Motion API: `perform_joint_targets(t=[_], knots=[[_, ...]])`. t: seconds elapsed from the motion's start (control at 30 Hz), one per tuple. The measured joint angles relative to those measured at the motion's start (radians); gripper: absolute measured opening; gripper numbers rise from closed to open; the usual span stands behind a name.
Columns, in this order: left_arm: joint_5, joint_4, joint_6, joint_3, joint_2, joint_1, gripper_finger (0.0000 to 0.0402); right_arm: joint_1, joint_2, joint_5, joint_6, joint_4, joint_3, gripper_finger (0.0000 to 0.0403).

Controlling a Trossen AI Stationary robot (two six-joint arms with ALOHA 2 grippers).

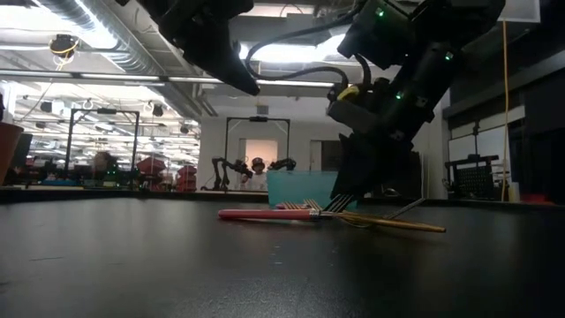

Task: Sort silverware by color (type)
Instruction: Put the gold fork into the blue bin

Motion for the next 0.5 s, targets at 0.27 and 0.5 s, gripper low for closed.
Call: perform_joint_targets(t=[0.27, 0.5], knots=[[0.0, 0.0, 0.0, 0.0, 0.0, 0.01, 0.0095, 0.0, 0.012, 0.0, 0.021, 0.007, 0.0, 0.0113], [-0.002, -0.001, 0.0, 0.0, 0.0, 0.01, 0.0095, 0.0, 0.065, -0.011, 0.022, 0.047, 0.001, 0.0113]])
